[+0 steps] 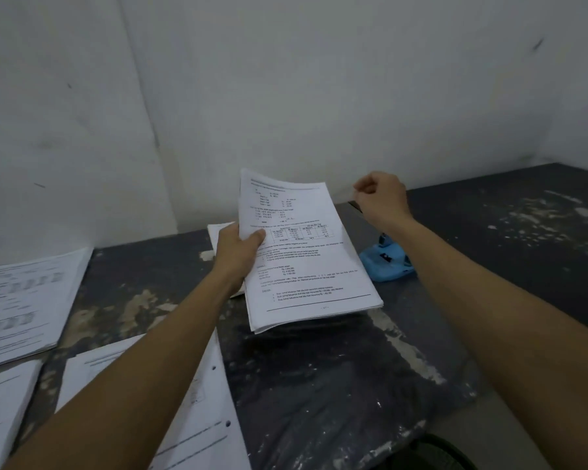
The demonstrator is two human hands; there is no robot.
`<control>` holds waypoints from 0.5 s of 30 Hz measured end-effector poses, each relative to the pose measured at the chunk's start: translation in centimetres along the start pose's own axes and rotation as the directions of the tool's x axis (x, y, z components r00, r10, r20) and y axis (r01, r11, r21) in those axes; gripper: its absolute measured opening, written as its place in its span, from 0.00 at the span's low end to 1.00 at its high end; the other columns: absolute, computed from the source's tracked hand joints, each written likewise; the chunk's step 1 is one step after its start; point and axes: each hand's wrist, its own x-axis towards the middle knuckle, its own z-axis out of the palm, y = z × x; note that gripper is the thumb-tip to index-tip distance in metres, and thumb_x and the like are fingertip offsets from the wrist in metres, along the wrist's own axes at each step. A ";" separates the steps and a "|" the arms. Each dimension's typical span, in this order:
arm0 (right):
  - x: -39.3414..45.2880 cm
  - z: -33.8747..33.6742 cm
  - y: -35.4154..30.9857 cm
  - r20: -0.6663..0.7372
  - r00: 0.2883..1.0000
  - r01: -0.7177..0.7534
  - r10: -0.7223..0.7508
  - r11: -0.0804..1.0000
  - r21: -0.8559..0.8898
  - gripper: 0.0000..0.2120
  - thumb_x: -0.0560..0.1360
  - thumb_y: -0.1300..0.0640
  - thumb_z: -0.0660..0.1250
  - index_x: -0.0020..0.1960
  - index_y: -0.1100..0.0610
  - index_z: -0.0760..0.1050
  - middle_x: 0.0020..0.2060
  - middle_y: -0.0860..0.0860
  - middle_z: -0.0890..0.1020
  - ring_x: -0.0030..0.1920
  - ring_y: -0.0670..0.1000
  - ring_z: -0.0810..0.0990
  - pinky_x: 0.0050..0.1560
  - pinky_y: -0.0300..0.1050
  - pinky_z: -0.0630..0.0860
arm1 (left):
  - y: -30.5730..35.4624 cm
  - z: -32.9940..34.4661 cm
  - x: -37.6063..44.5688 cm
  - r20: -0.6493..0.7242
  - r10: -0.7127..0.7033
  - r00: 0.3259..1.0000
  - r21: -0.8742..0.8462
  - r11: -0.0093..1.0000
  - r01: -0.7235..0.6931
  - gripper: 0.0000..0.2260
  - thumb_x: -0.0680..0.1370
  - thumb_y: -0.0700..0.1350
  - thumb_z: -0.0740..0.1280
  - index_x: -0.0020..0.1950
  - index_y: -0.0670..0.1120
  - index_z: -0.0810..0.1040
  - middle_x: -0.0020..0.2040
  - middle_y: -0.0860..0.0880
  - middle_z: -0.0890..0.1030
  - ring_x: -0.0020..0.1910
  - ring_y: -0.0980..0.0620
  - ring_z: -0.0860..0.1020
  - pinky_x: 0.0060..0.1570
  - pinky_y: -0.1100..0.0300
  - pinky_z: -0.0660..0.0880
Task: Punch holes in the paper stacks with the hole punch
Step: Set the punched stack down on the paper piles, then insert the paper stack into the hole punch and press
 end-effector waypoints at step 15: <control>2.3 -1.1 8.6 0.367 0.899 -0.175 0.240 0.964 -0.202 0.22 0.82 0.46 0.55 0.66 0.60 0.74 0.67 0.55 0.76 0.66 0.56 0.73 0.61 0.48 0.68 | -4.6 10.6 1.9 0.018 -0.139 0.990 0.091 0.986 0.137 0.14 0.77 0.37 0.66 0.62 0.43 0.81 0.56 0.46 0.84 0.49 0.46 0.83 0.50 0.47 0.83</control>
